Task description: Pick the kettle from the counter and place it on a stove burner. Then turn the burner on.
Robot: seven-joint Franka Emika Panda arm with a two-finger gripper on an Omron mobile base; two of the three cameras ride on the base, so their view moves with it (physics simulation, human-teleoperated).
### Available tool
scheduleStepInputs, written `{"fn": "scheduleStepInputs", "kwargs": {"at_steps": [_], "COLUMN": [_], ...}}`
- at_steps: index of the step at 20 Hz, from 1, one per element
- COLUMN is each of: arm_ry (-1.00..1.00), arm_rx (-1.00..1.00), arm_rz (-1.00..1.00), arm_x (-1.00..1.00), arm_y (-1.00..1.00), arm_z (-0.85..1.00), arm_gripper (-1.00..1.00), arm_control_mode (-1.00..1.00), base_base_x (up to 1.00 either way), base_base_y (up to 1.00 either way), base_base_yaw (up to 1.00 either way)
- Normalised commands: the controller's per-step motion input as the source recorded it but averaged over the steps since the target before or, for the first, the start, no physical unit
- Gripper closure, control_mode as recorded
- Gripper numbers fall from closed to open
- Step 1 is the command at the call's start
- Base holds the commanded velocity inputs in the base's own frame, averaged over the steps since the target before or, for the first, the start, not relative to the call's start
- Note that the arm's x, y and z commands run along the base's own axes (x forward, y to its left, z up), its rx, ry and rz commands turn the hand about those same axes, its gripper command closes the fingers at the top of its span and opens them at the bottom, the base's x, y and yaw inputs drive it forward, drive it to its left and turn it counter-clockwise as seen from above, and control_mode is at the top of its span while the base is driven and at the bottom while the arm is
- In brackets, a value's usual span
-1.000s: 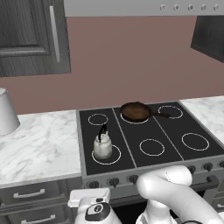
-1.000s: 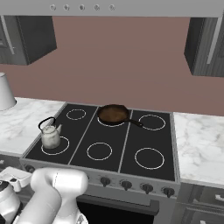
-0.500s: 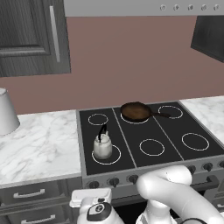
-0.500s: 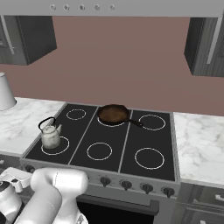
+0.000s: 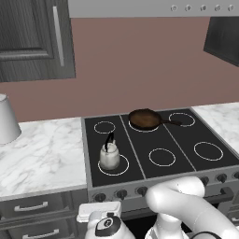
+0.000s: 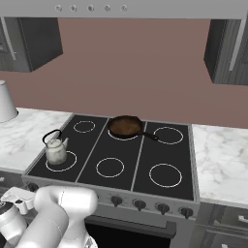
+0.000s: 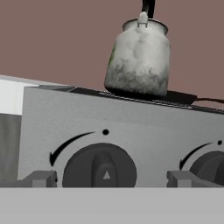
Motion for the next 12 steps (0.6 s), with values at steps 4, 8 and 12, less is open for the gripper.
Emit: {"fn": "scheduleStepInputs", "kwargs": {"at_steps": [4,8,12], "arm_ry": [0.0,0.0,0.0], "arm_rx": [0.0,0.0,0.0], "arm_rz": [0.0,-0.01,0.0], "arm_x": [0.0,0.13,0.11], "arm_y": [0.0,0.0,0.0], "arm_z": [0.0,0.0,0.0], "arm_gripper": [-1.0,-1.0,-1.0], "arm_control_mode": [-1.0,-1.0,-1.0], "base_base_x": [0.0,0.0,0.0], "base_base_y": [0.0,0.0,0.0], "base_base_yaw": [0.0,0.0,0.0]}}
